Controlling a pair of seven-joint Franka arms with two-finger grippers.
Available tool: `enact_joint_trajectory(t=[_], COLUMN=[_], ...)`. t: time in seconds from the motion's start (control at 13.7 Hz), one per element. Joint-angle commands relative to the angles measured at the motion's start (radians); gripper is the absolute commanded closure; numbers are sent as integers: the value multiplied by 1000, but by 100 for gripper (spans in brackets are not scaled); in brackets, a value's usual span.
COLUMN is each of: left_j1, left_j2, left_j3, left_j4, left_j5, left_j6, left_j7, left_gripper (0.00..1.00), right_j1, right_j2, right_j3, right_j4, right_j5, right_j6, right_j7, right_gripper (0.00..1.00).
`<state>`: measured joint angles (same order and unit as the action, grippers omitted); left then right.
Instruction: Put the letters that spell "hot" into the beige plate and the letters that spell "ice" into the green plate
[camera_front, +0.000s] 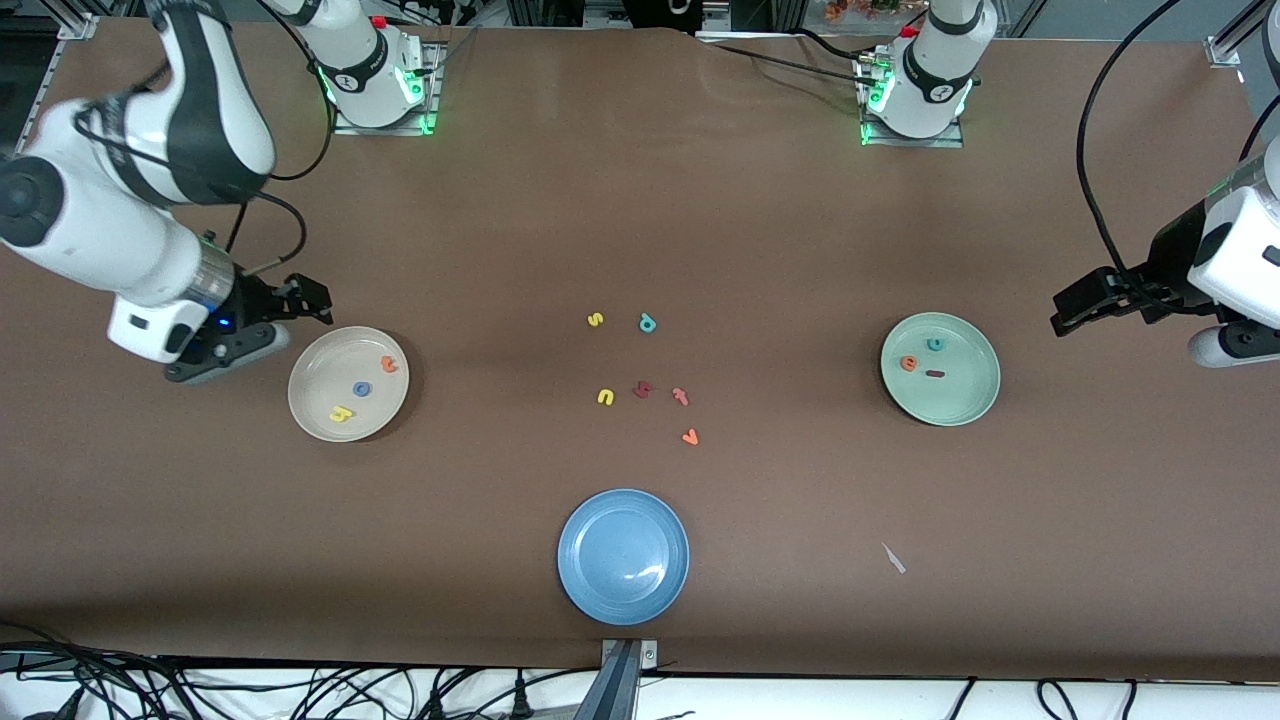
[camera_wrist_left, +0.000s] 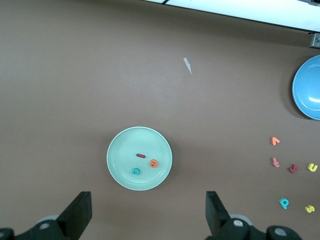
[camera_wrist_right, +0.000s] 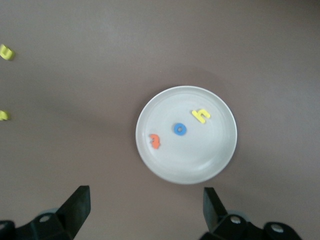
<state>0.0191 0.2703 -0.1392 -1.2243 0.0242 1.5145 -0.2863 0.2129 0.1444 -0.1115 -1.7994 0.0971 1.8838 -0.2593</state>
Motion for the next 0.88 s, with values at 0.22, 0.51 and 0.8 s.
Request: enact_joint_trajectory(t=[0.22,0.51,0.8], left_j1=[5,5,5], left_j2=[-6,-6,-6], left_j3=[-4,-4,-4], left_j4=[3,3,3], left_j5=[-24,-24,-24], left_j6=[-5,-5,-5], left_j7=[7,7,7], left_gripper=[0,0,0], right_j1=[-3,-3,42], right_j2=[-52,-112,-108], right_j3=[3,12,19], right_j4=[249,252,250], right_j5=[-11,-48,-62], right_j6=[-308,-370,-365], right_j7=[175,256,332], right_gripper=[0,0,0])
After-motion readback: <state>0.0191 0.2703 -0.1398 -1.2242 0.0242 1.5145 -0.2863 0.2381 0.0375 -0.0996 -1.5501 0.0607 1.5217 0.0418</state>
